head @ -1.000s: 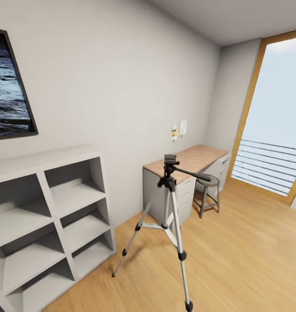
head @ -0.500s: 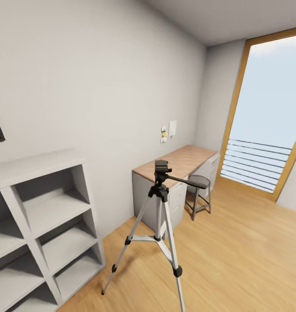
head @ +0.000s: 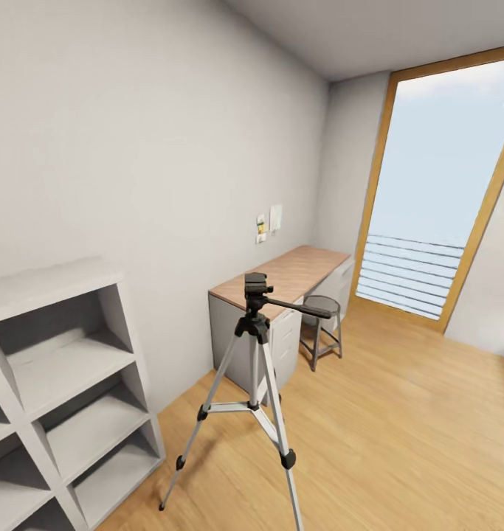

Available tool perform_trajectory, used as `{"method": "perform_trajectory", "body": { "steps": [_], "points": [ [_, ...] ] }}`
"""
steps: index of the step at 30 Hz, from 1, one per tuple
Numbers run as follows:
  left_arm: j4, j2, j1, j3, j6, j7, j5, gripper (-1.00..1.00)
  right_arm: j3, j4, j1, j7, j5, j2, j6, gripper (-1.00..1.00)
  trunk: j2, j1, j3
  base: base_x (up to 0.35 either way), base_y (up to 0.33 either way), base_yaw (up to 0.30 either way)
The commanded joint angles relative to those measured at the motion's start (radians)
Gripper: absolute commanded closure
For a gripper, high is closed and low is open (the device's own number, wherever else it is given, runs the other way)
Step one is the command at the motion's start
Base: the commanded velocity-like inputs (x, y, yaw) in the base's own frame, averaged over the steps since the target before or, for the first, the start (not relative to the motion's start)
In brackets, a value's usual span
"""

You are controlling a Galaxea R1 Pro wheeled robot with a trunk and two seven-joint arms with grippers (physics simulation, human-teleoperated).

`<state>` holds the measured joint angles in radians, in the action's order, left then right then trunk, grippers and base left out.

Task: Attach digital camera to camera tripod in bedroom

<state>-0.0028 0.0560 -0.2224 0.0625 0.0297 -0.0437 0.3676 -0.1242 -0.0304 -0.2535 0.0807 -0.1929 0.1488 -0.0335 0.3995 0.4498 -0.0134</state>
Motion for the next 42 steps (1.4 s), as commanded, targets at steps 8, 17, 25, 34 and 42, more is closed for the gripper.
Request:
{"method": "perform_trajectory", "body": {
  "steps": [8,17,25,34,42],
  "points": [
    [0.001,-0.001,0.000,0.007,0.003,-0.005,0.004,1.00,-0.008,-0.003,-0.001,0.002,-0.012,0.001,-0.003,-1.00,0.001,0.000,0.000,0.000,0.000,-0.009],
    [0.001,-0.001,0.000,0.007,0.003,-0.005,0.004,1.00,-0.008,-0.003,-0.001,0.002,-0.013,0.002,-0.007,-1.00,0.001,0.000,0.000,0.129,0.000,0.000],
    [0.000,-0.001,0.000,0.007,0.003,-0.005,0.004,1.00,-0.007,-0.003,-0.001,0.001,-0.011,-0.006,0.003,-1.00,0.001,0.000,0.000,0.144,0.000,0.000],
    [0.000,0.001,0.000,0.008,0.003,-0.005,0.004,1.00,-0.008,-0.002,-0.001,0.001,-0.008,-0.021,0.000,-1.00,0.001,0.000,0.004,0.012,0.000,0.000],
    [0.000,0.000,0.000,0.008,0.003,-0.005,0.003,1.00,-0.008,-0.002,-0.001,0.001,-0.008,-0.021,-0.004,-1.00,0.001,0.000,0.016,0.000,0.000,0.000]
  ]
}}
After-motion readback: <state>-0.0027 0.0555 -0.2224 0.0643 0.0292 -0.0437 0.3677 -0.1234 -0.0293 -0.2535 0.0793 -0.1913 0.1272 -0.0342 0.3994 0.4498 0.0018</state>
